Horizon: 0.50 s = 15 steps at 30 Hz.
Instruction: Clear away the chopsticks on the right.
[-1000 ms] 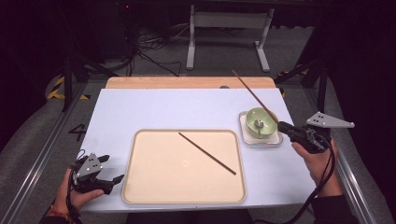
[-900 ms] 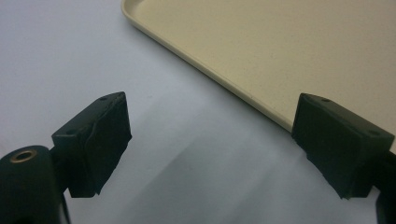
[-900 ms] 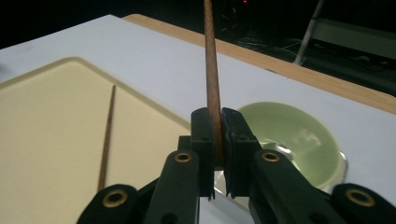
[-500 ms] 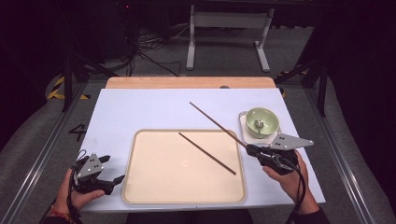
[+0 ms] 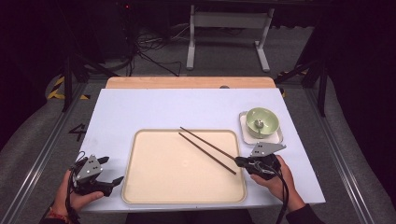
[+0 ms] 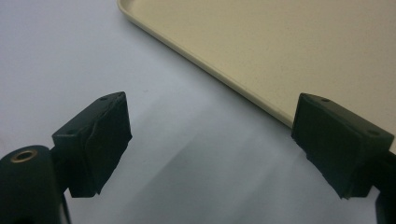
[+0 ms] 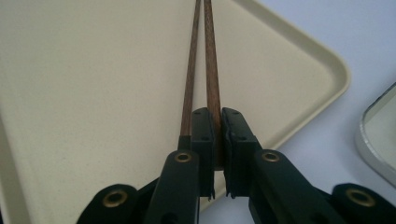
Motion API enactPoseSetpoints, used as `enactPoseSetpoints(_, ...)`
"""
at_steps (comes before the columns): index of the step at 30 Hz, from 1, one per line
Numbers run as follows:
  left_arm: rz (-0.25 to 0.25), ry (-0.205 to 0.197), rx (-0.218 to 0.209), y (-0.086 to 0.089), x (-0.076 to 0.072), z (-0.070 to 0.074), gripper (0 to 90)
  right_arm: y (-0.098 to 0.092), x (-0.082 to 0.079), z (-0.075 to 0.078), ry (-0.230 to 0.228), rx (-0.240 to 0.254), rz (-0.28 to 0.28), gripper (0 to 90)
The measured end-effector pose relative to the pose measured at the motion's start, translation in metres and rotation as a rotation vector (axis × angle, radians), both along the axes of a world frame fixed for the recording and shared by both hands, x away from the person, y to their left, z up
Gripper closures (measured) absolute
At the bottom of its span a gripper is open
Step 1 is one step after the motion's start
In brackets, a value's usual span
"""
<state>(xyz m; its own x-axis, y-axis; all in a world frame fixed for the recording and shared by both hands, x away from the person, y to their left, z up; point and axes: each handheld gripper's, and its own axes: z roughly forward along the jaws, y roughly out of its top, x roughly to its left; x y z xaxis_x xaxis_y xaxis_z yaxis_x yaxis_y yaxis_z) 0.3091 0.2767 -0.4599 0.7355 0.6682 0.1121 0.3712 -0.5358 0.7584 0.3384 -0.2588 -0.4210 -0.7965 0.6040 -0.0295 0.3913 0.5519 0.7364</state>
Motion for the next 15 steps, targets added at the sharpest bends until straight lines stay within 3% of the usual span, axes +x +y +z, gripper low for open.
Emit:
enactPoseSetpoints(3,0.003,-0.003,0.002,0.001,-0.001,0.001,12.7,0.001,0.003,-0.01,0.025,-0.035,0.002,84.7)
enactPoseSetpoints(6,0.007,-0.001,0.001,0.001,-0.001,0.0,12.7,0.001,0.005,-0.014,0.04,-0.04,-0.003,84.6)
enactPoseSetpoints(15,0.006,0.0,0.003,0.001,-0.002,0.0,12.7,0.006,0.008,-0.019,0.059,-0.015,-0.018,84.4)
